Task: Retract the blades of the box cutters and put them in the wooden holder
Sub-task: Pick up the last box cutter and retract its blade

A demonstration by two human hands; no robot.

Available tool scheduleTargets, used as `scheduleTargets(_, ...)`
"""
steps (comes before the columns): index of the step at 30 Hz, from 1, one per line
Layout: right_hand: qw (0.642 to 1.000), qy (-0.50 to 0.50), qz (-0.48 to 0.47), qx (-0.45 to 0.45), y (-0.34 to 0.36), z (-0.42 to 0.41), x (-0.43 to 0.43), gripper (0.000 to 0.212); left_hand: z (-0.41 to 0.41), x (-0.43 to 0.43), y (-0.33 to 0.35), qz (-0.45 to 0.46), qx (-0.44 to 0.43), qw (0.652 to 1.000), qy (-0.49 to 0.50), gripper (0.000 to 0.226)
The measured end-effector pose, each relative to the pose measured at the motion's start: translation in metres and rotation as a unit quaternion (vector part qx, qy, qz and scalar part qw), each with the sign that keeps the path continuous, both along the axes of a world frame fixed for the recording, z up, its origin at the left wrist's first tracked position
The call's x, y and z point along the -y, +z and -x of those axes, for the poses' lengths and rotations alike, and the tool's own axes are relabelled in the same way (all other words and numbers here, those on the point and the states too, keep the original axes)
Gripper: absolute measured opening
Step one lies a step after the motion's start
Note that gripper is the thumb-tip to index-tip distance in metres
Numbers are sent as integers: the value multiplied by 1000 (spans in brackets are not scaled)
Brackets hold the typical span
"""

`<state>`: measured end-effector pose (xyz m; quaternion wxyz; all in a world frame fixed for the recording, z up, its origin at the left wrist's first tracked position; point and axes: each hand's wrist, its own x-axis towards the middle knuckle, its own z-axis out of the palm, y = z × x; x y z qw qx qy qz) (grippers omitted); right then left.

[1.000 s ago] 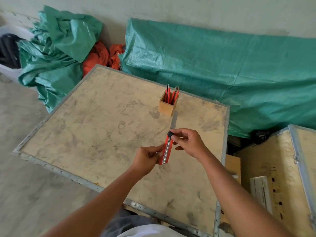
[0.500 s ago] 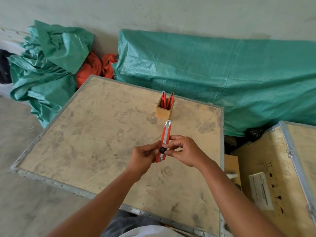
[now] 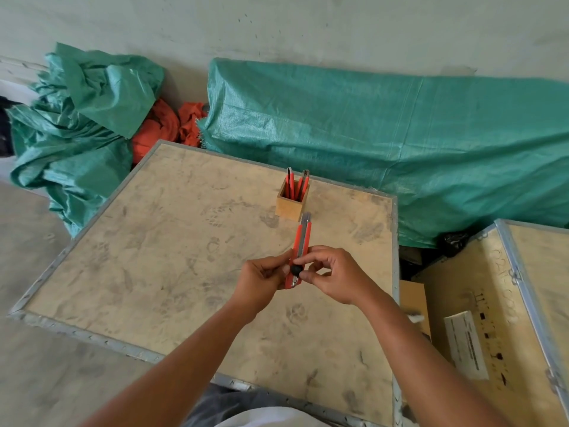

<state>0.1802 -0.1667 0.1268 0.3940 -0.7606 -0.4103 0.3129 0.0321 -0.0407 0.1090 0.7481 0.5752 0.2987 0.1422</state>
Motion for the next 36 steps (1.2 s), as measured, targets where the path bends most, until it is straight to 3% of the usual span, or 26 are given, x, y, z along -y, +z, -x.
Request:
scheduleTargets(5, 998, -56, -12, 22, -6, 2, 0, 27, -3, 3, 2, -8, -6, 1000, 3, 36)
scheduleTargets(10, 999, -36, -39, -14, -2, -2, 2, 33, -7, 6, 6, -5, 6, 1000, 16, 38)
scheduleTargets(12, 998, -42, -49, 7, -4, -2, -1, 24, -9, 5, 8, -7, 10, 1000, 16, 38)
scheduleTargets(16, 996, -69, -51, 38, -3, -3, -6, 28, -13, 1, 9, -19, 8, 1000, 21, 38)
scheduleTargets(21, 997, -44, -66, 2, 0, -9, -7, 27, -17, -5, 8, -23, 8, 999, 23, 36)
scheduleTargets(27, 993, -105, -50, 17, -10, -8, -13, 24, -24, -7, 9, -13, 8, 1000, 13, 37)
scheduleTargets(31, 988, -125, -71, -47, -12, -14, -19, 15, -29, -16, 1, -38, -9, 999, 5, 36)
scheduleTargets(36, 985, -149, -70, -53, -8, -40, -41, 28, -48, -36, -4, -83, -12, 996, -12, 41)
